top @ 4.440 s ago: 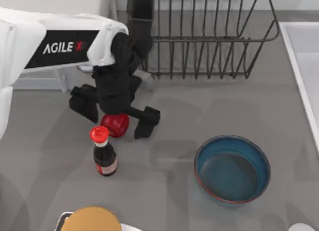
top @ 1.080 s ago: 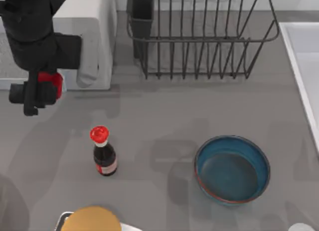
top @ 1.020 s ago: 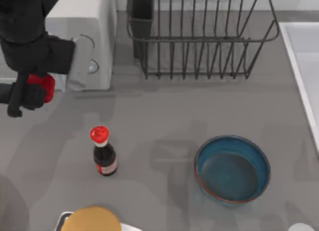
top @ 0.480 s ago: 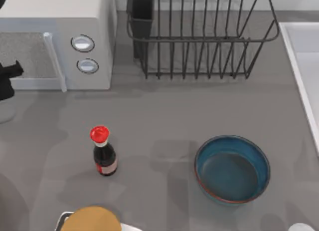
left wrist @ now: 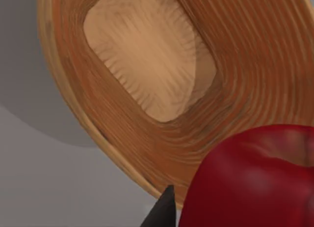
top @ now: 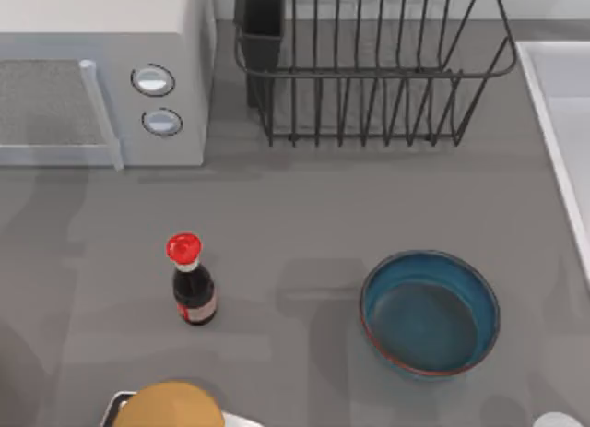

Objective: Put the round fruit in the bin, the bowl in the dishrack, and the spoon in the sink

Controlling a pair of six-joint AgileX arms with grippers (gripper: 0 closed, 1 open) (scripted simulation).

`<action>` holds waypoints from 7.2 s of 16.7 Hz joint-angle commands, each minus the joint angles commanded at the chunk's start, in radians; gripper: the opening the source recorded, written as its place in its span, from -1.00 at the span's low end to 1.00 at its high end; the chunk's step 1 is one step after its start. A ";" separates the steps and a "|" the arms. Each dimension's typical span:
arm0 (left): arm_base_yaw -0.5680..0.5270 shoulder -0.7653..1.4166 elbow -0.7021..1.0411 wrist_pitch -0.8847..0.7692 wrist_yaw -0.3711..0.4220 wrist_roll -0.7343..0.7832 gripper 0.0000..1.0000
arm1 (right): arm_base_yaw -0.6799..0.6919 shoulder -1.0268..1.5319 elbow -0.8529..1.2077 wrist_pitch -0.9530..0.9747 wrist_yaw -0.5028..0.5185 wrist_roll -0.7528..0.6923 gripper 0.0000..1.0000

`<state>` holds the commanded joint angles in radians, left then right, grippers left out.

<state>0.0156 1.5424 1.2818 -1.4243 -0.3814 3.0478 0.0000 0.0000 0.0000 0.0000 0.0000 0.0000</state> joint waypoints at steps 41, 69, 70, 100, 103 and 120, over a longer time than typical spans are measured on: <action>0.116 -0.010 -0.282 0.302 -0.021 0.213 1.00 | 0.000 0.000 0.000 0.000 0.000 0.000 1.00; 0.026 -1.174 -1.134 1.218 0.286 -2.206 1.00 | 0.000 0.000 0.000 0.000 0.000 0.000 1.00; 0.019 -1.228 -1.161 1.252 0.298 -2.333 1.00 | 0.000 0.000 0.000 0.000 0.000 0.000 1.00; -0.016 -1.542 -1.282 1.424 0.381 -3.048 1.00 | 0.273 0.923 0.717 -0.680 -0.015 0.276 1.00; -0.016 -1.542 -1.282 1.424 0.381 -3.048 1.00 | 0.349 1.241 0.925 -0.881 -0.021 0.358 1.00; -0.016 -1.542 -1.282 1.424 0.381 -3.048 1.00 | 0.475 1.693 1.254 -1.132 0.000 0.486 1.00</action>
<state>-0.0001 0.0001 0.0000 0.0001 -0.0001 0.0000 0.4746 1.6933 1.2543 -1.1319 0.0005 0.4864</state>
